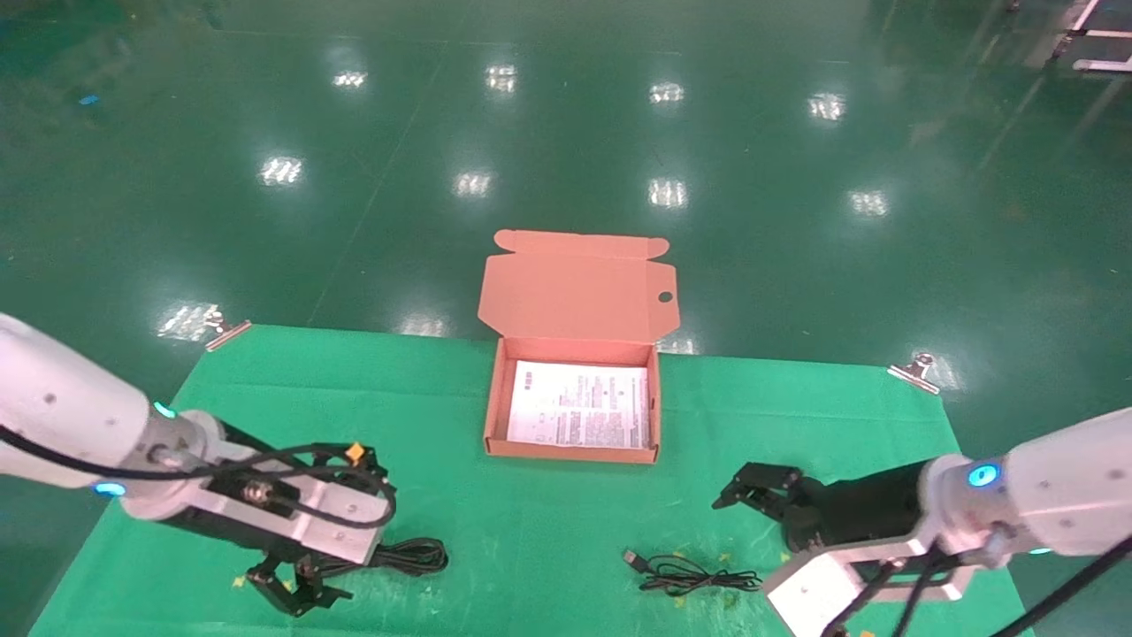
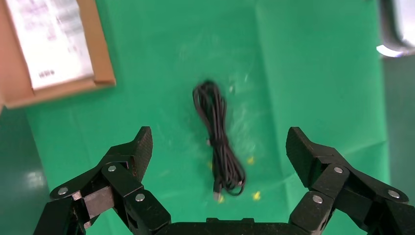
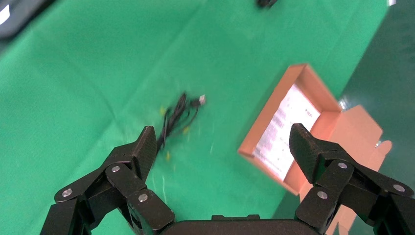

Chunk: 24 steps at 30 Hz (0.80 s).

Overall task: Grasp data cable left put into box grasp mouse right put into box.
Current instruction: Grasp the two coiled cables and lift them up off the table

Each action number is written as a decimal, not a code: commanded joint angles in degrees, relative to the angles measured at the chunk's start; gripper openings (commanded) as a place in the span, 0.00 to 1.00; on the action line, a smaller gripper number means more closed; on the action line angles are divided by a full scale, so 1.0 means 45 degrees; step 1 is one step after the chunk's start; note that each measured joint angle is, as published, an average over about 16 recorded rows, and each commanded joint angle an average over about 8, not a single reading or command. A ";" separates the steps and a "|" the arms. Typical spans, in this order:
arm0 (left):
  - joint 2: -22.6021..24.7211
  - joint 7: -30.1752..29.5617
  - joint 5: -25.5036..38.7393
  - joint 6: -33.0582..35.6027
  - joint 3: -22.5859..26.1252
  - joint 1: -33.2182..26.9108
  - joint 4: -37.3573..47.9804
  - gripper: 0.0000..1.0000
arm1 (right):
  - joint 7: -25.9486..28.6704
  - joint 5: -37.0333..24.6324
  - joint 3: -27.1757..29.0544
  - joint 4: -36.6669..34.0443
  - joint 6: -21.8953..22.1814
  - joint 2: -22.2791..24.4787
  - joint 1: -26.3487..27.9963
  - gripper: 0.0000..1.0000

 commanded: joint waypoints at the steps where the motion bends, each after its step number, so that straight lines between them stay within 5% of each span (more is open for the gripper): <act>1: 0.0342 0.0116 0.0790 -0.0145 0.0418 -0.0181 0.0014 1.00 | -0.0102 -0.0715 -0.0278 -0.0009 0.0326 -0.0230 -0.0067 1.00; 11: 0.1408 0.0141 0.2765 -0.2326 0.1117 0.1025 0.1820 1.00 | 0.1784 -0.3099 -0.0987 -0.1175 0.1915 -0.1327 -0.1177 1.00; 24: 0.3418 0.1324 0.2525 -0.4688 0.0788 0.1283 0.8268 1.00 | 0.1855 -0.3795 -0.1170 -0.6431 0.3922 -0.3820 -0.0999 1.00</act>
